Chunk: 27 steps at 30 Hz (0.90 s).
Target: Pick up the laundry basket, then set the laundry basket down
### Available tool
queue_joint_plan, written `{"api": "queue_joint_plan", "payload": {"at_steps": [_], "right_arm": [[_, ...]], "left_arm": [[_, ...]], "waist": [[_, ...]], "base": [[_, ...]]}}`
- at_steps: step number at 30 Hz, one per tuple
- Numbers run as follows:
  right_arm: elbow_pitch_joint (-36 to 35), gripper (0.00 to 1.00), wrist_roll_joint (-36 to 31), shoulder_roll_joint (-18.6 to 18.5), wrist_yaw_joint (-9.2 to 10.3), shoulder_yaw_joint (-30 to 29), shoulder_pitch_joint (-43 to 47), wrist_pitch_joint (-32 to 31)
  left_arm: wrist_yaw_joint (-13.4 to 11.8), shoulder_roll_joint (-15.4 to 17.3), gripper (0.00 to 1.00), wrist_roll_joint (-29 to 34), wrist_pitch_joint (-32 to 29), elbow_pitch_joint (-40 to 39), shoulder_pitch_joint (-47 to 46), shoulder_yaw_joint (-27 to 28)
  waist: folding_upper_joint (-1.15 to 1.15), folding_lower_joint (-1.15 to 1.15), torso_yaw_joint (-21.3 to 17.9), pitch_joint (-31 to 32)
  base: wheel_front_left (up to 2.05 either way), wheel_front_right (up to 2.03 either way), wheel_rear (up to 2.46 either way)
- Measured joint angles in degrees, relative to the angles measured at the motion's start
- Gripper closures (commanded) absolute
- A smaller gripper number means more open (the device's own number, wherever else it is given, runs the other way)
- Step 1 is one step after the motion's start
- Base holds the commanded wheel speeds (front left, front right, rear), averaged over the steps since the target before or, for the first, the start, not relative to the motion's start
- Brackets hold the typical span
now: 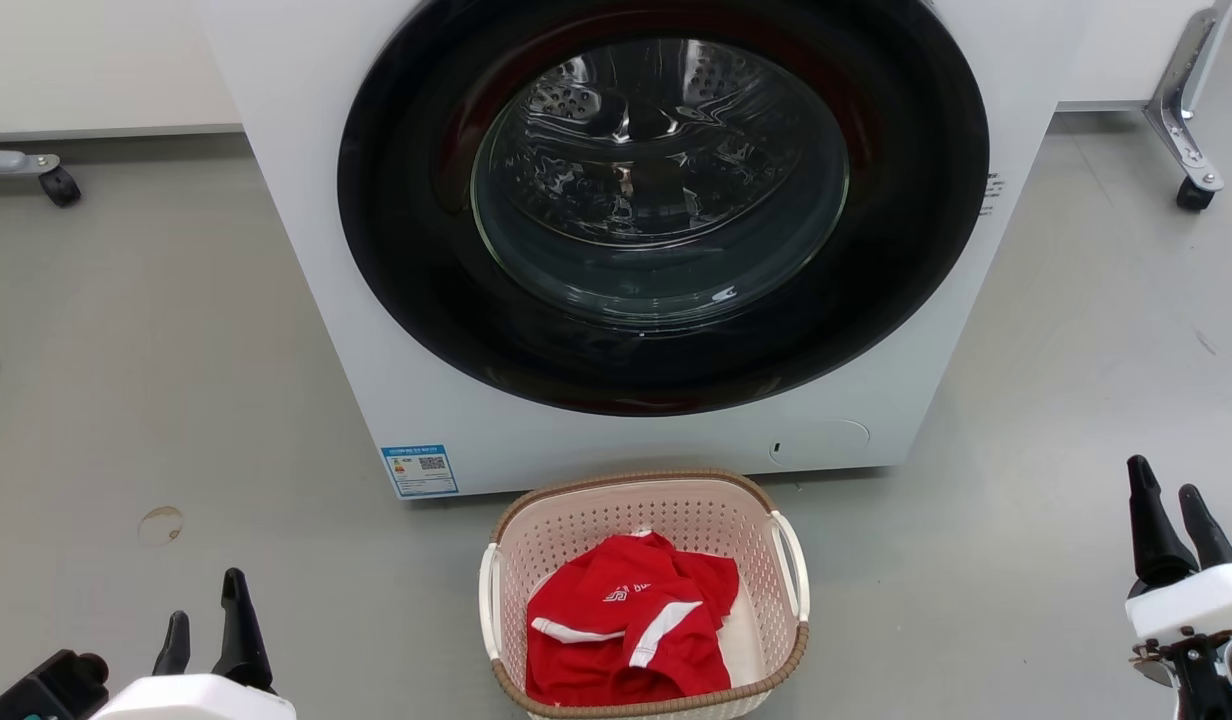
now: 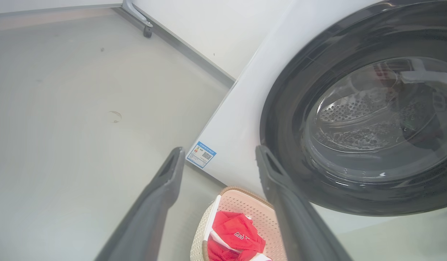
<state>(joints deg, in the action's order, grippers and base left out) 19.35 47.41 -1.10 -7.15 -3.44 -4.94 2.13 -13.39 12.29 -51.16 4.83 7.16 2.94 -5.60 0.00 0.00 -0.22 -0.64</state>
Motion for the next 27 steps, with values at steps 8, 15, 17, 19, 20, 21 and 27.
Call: {"api": "queue_joint_plan", "payload": {"at_steps": [8,15,17,19,20,21,27], "right_arm": [[0.1,0.0,-4.5,-0.2,0.0,0.3,-0.8,0.7],[0.2,0.0,-8.3,-0.3,-0.01,0.5,-1.2,1.4],[0.2,0.0,-9.5,-0.4,-0.01,0.5,-1.7,1.4],[0.1,0.0,-10.4,-0.5,-0.05,0.6,-2.0,1.5],[0.2,0.0,-10.8,-0.5,-0.05,0.6,-2.0,1.5],[0.2,0.0,-11.4,-0.5,-0.05,0.7,-2.0,1.5],[0.3,0.0,-14.3,-0.7,-0.05,0.9,-2.0,2.0]], "left_arm": [[-2.1,1.0,0.0,4.0,1.3,-1.2,0.3,-1.3],[-3.8,2.1,0.0,7.4,2.3,-2.3,0.4,-2.2],[-4.2,2.3,0.0,8.3,2.4,-2.5,0.5,-2.5],[-4.7,2.6,0.0,9.1,2.6,-2.7,0.5,-2.7],[-5.1,2.7,0.0,9.5,2.7,-2.8,0.5,-2.9],[-5.3,3.0,0.0,10.0,2.9,-2.9,0.5,-3.1],[-6.8,3.9,0.0,12.9,3.5,-3.8,1.1,-3.9]], "waist": [[0.0,0.0,0.0,-0.1],[0.0,0.0,0.0,-0.2],[0.0,0.0,0.0,-0.2],[0.0,0.0,0.0,-0.3],[0.0,0.0,-0.1,-0.3],[0.0,0.0,-0.1,-0.3],[0.0,0.0,-0.1,-0.4]], "base": [[0.0,0.0,0.0],[0.0,0.0,0.0],[0.0,0.0,0.0],[0.0,0.0,0.0],[0.0,0.0,0.0],[0.0,0.0,0.0],[0.0,0.0,0.0]]}}
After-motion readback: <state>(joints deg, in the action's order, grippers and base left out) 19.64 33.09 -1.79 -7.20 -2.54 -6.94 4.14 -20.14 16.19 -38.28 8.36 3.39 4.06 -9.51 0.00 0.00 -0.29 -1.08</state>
